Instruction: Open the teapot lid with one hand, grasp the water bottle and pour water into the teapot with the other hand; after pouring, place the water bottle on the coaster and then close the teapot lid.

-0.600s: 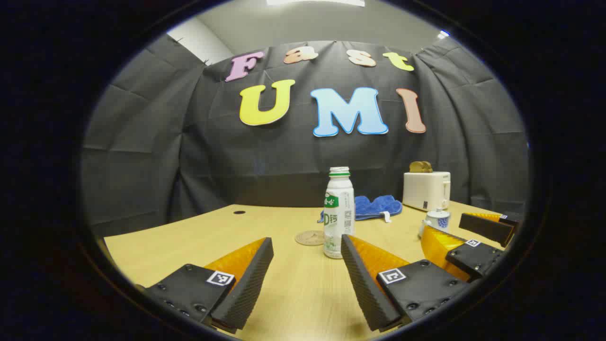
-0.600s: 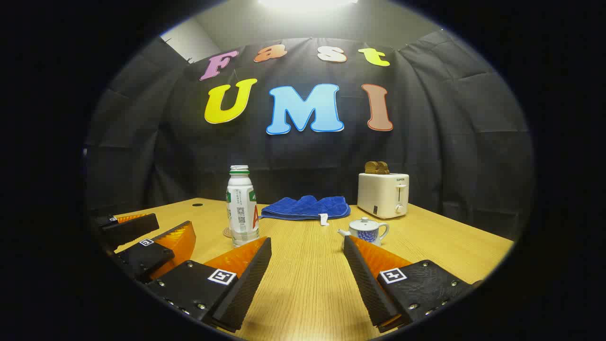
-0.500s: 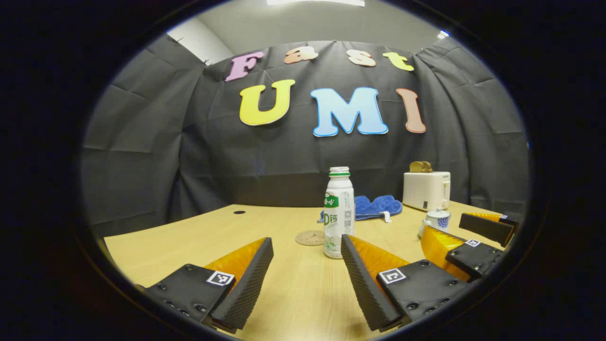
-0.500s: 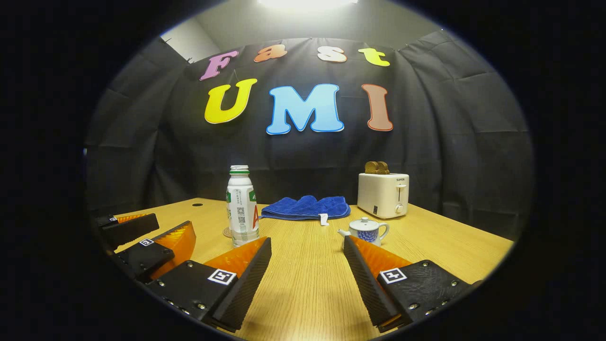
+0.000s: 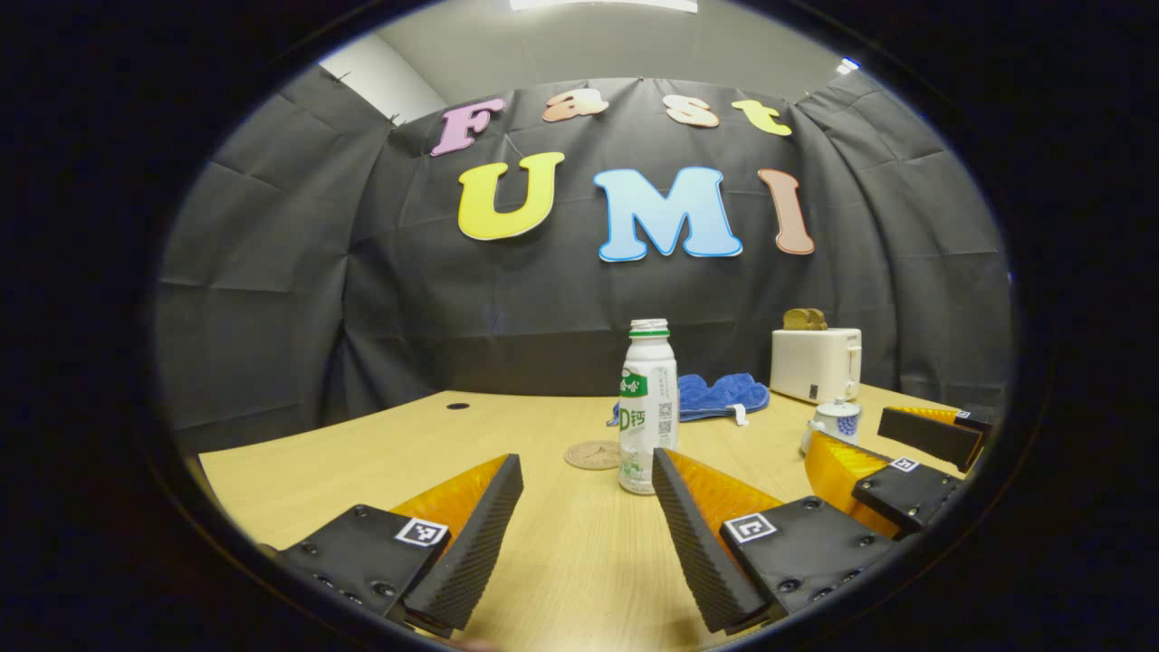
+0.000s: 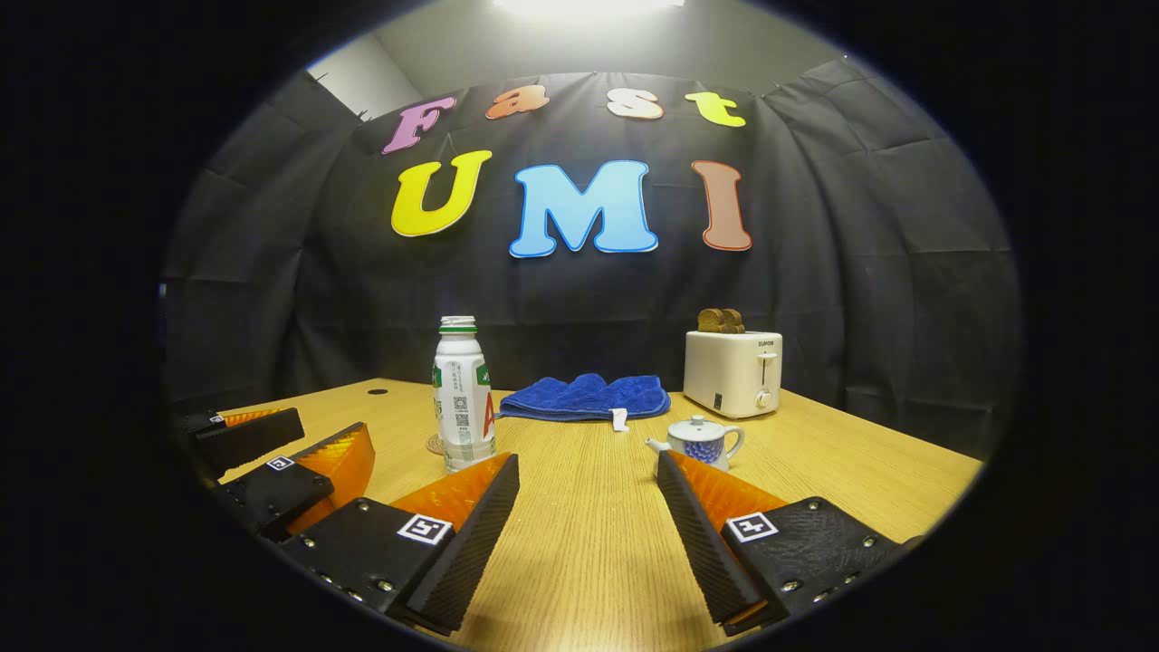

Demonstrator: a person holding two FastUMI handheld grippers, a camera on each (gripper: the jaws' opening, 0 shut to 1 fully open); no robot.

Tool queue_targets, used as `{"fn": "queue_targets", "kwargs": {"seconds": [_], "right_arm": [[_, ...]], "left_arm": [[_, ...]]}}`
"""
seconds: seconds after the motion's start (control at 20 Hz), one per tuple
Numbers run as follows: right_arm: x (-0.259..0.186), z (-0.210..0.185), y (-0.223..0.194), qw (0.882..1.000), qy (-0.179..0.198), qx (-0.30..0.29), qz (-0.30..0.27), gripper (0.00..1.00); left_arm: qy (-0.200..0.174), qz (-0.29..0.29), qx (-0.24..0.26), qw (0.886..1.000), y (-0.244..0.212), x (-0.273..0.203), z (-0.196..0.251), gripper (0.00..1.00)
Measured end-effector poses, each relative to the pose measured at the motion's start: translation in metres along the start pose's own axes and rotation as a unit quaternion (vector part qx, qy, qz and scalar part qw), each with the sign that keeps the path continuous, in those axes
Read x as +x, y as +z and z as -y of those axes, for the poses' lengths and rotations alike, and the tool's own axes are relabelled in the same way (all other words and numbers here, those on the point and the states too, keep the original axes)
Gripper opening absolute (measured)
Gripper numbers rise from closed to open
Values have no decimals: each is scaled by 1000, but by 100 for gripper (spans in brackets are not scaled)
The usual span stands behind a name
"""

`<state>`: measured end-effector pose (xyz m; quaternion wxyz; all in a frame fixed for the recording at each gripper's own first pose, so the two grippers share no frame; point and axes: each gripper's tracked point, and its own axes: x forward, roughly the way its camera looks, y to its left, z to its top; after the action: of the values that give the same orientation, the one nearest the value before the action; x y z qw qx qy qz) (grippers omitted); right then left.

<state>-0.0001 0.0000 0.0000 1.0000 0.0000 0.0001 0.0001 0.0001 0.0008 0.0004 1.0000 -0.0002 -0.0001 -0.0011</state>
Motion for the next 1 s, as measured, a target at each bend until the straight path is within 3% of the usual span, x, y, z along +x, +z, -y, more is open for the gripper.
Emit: {"fn": "queue_targets", "kwargs": {"seconds": [0.1,0.15,0.2,0.25,0.4,0.45,0.5,0.6,0.7,0.8,0.95,1.0], "right_arm": [[0,2,0,1000,-6,0,-1,95],[0,11,2,999,-42,2,0,95],[-2,39,-1,992,-126,4,-6,94],[-6,57,0,983,-185,8,-6,95],[-11,66,0,969,-249,9,-3,96],[-12,69,-2,966,-258,8,-5,96],[-8,62,2,974,-228,7,0,96],[7,23,1,997,-79,5,0,96],[7,10,0,1000,11,4,0,96],[6,17,1,1000,24,4,0,96],[11,26,1,1000,2,-1,2,96],[15,25,3,1000,16,2,2,96]], "left_arm": [[-1,0,1,1000,-1,0,1,96],[-10,1,4,1000,-2,3,4,95],[-22,-4,2,1000,-2,4,9,94],[-22,-3,1,1000,-1,3,7,93],[-22,4,-2,1000,1,3,7,89],[-25,2,-1,1000,-1,4,9,100],[-28,4,-2,1000,0,3,10,95],[-46,5,-2,999,1,3,16,100],[-49,4,-2,999,0,3,16,100],[-57,2,0,998,-1,4,19,100],[-58,2,-1,998,0,7,19,100],[-59,4,-1,998,0,8,20,100]]}}
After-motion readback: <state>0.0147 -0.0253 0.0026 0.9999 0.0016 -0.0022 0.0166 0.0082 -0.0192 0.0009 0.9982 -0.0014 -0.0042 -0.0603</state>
